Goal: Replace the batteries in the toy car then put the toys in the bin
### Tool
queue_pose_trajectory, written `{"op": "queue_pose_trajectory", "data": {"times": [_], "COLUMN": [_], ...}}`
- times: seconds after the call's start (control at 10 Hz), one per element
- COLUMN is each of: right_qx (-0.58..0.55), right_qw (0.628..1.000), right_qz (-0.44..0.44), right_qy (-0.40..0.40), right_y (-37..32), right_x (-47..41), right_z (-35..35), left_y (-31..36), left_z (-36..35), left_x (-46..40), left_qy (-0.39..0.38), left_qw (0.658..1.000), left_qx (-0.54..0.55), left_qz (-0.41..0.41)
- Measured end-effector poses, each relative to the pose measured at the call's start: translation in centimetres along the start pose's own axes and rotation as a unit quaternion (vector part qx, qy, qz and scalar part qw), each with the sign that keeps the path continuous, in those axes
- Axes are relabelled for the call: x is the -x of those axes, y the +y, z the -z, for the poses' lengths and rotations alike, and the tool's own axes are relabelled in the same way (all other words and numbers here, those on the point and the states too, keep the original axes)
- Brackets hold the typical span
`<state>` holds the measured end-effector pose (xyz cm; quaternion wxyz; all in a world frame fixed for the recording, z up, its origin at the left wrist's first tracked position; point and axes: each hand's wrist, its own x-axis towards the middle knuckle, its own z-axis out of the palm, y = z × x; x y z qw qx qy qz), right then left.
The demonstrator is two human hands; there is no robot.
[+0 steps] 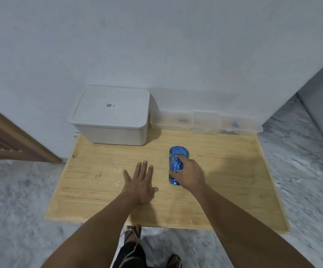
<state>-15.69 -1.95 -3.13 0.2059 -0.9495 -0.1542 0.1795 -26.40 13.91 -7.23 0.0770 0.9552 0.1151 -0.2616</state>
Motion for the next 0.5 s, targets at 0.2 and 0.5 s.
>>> {"op": "queue_pose_trajectory", "data": {"times": [0.2, 0.5], "right_qx": [-0.002, -0.005], "right_qw": [1.000, 0.997], "right_qz": [0.006, -0.021], "right_qy": [0.001, 0.070], "right_y": [0.2, 5.4], "right_x": [0.5, 3.1], "right_z": [-0.3, -1.1], "left_y": [0.1, 0.6], "left_z": [-0.1, -0.9], "left_x": [0.1, 1.5], "left_qy": [0.001, 0.026], "left_qw": [1.000, 1.000], "left_qx": [-0.004, 0.015], "left_qz": [0.004, 0.009]}}
